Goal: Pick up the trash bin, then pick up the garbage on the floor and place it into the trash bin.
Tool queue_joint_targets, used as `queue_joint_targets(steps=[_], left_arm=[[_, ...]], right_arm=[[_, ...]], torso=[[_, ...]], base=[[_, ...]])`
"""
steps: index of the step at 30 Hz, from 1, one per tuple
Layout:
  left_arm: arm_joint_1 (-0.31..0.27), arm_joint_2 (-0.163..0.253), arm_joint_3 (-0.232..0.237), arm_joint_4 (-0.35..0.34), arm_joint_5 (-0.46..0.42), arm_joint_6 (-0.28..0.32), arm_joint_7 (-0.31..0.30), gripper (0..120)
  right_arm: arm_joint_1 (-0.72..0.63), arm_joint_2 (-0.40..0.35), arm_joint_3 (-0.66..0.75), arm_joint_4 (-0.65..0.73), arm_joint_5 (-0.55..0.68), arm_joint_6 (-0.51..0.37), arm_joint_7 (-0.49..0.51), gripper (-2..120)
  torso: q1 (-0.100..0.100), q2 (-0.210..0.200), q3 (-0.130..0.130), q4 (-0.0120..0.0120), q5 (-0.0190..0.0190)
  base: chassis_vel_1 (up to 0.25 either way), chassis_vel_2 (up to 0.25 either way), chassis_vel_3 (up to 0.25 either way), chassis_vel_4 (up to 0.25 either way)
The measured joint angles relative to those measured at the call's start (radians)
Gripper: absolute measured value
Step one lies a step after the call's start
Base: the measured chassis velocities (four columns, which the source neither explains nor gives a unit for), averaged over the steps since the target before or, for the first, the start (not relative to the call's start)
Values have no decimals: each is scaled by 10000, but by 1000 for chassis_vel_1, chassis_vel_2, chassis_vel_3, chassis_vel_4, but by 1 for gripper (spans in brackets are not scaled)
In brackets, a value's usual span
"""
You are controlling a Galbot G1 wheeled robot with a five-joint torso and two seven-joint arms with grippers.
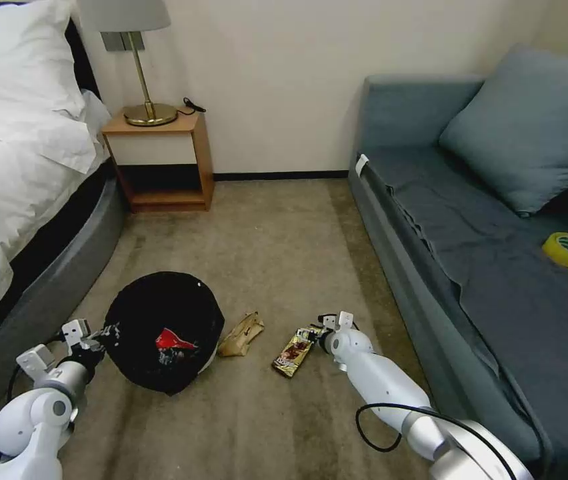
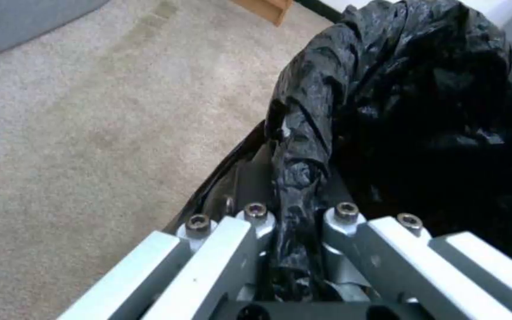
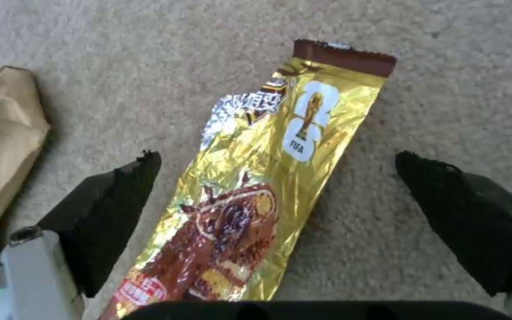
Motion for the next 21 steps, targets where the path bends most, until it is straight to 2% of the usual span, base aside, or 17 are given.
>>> queue_joint_targets(steps=[5,13,16,20,21], left_arm=[[-6,-4,15,51,40,-28,13,4],[-34,-6,37,78,53,-43,21,4],[-37,-6,37,89,54,-53,26,4],[-35,-14,37,103,56,-64,44,4],[-35,-14,37,103,56,-64,44,4]], right_arm=[[129,167,56,-522,-338,319,-272,100],[157,267,53,-593,-465,392,-365,99],[157,263,19,-575,-544,409,-402,93],[196,312,-12,-704,-741,500,-492,73],[196,312,-12,-704,-741,500,-492,73]], torso=[[0,0,0,1,1],[0,0,0,-2,-1],[0,0,0,-2,-1],[0,1,-1,-3,-2],[0,1,-1,-3,-2]], base=[[0,0,0,0],[0,0,0,0],[0,0,0,0],[0,0,0,0],[0,0,0,0]])
